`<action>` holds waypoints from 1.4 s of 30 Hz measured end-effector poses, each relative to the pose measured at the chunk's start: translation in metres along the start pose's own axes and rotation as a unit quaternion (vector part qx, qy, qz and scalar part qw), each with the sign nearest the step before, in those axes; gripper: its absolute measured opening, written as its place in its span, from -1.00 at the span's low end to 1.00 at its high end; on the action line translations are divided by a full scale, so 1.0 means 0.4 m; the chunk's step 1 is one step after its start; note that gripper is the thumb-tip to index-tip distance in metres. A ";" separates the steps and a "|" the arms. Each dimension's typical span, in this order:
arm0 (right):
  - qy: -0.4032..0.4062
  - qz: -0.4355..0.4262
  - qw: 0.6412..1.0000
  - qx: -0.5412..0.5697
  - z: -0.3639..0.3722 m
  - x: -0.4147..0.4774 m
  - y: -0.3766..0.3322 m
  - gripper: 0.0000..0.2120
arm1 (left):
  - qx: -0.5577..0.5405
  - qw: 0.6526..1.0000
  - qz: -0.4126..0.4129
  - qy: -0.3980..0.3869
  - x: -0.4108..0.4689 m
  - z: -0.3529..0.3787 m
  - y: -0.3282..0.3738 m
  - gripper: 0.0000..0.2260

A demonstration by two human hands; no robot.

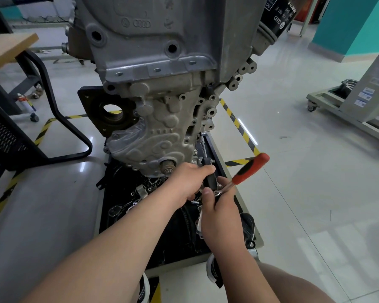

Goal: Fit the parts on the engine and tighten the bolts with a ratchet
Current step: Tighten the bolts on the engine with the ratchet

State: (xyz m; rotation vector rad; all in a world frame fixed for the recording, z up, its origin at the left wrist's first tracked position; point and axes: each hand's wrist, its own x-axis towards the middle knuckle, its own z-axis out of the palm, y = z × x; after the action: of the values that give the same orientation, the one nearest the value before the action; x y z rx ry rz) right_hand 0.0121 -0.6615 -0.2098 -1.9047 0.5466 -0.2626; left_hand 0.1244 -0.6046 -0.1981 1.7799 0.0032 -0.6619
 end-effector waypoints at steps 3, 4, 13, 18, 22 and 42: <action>0.011 0.069 0.988 0.141 0.005 0.007 -0.002 -0.85 | 0.006 1.000 0.003 -0.005 0.002 -0.003 0.000 -0.74; 0.006 0.098 0.977 0.191 0.006 0.009 -0.006 -0.84 | 0.001 1.000 0.005 -0.010 0.002 -0.004 0.000 -0.72; -0.051 0.244 0.819 0.516 0.003 0.004 -0.037 -0.64 | -0.032 0.999 0.015 -0.015 -0.006 0.004 -0.002 -0.73; -0.079 0.259 0.792 0.548 0.015 0.000 -0.037 -0.60 | -0.014 1.000 0.016 -0.005 -0.011 0.001 -0.004 -0.76; -0.077 0.251 0.809 0.526 0.019 0.002 -0.036 -0.61 | -0.009 1.000 0.012 0.000 -0.010 0.001 -0.005 -0.75; 0.012 0.020 0.998 0.052 0.016 -0.009 -0.012 -0.81 | 0.012 1.000 0.011 0.026 -0.009 0.010 -0.002 -0.73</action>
State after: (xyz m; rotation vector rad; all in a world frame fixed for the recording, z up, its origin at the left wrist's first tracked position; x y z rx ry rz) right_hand 0.0128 -0.6530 -0.2075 -1.7895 0.5754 -0.2831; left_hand 0.1194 -0.6066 -0.1978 1.8183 0.0118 -0.6018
